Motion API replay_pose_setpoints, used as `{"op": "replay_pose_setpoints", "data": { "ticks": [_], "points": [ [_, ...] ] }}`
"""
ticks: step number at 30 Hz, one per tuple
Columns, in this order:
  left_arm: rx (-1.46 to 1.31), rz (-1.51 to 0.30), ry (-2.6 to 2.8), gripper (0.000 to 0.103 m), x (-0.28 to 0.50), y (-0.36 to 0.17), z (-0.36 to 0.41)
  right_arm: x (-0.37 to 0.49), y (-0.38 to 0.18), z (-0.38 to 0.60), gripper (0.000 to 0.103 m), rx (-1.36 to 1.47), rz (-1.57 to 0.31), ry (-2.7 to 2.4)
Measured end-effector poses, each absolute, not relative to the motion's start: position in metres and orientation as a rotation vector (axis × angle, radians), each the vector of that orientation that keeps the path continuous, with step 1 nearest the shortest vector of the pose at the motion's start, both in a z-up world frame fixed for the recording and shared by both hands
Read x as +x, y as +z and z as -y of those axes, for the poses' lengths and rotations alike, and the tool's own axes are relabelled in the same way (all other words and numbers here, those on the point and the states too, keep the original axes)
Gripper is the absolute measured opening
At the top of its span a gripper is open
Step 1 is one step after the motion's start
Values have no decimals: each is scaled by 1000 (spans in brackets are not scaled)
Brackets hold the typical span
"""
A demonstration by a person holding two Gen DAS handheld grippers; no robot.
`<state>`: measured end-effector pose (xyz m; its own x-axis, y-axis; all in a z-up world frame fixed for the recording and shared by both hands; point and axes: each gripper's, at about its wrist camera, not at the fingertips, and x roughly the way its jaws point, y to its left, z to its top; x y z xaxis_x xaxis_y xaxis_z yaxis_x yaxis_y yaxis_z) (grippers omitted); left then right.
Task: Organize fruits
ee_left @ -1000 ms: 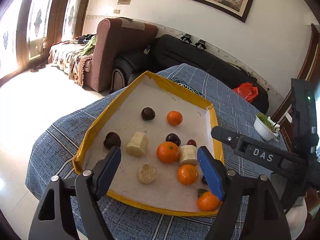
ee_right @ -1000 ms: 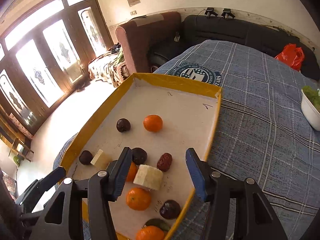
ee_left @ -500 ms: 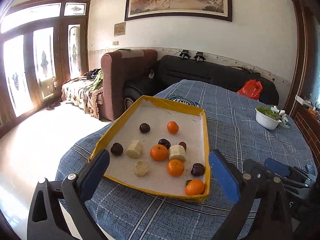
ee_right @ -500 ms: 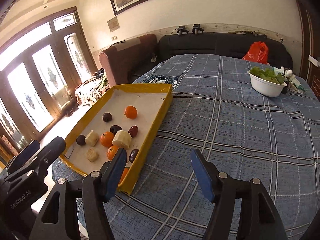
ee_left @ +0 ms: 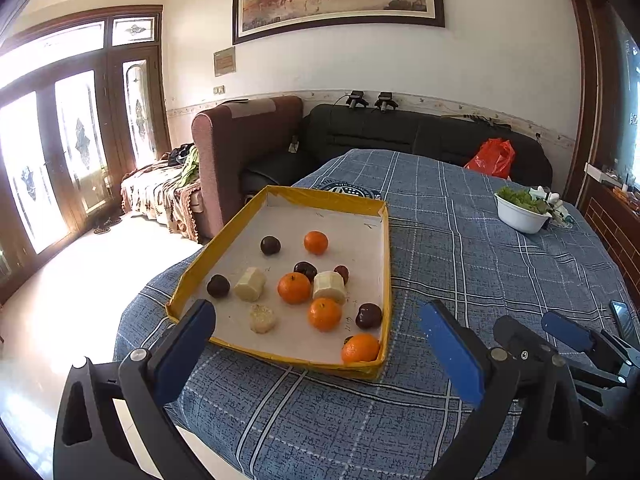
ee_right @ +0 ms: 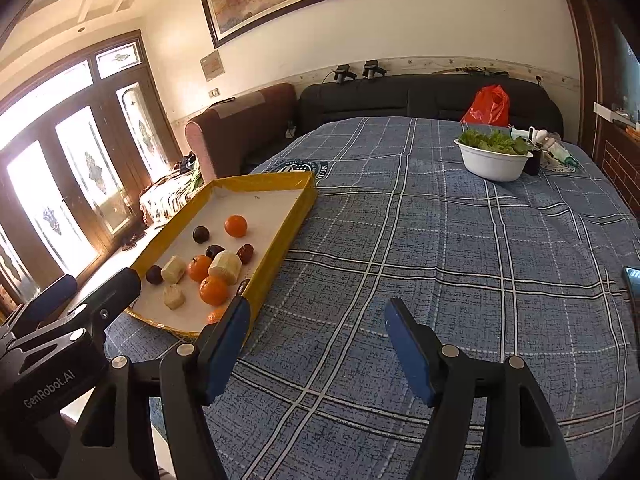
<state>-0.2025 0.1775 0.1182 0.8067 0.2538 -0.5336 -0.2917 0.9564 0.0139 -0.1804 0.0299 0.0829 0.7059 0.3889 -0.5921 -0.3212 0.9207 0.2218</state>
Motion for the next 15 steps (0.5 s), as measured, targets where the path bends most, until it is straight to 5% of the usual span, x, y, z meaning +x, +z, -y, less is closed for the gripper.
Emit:
{"op": "replay_pose_setpoints", "data": {
  "ticks": [15],
  "points": [
    [-73, -606, 271, 103, -193, 106, -175, -174, 70, -25, 79, 109, -706, 362]
  ]
}}
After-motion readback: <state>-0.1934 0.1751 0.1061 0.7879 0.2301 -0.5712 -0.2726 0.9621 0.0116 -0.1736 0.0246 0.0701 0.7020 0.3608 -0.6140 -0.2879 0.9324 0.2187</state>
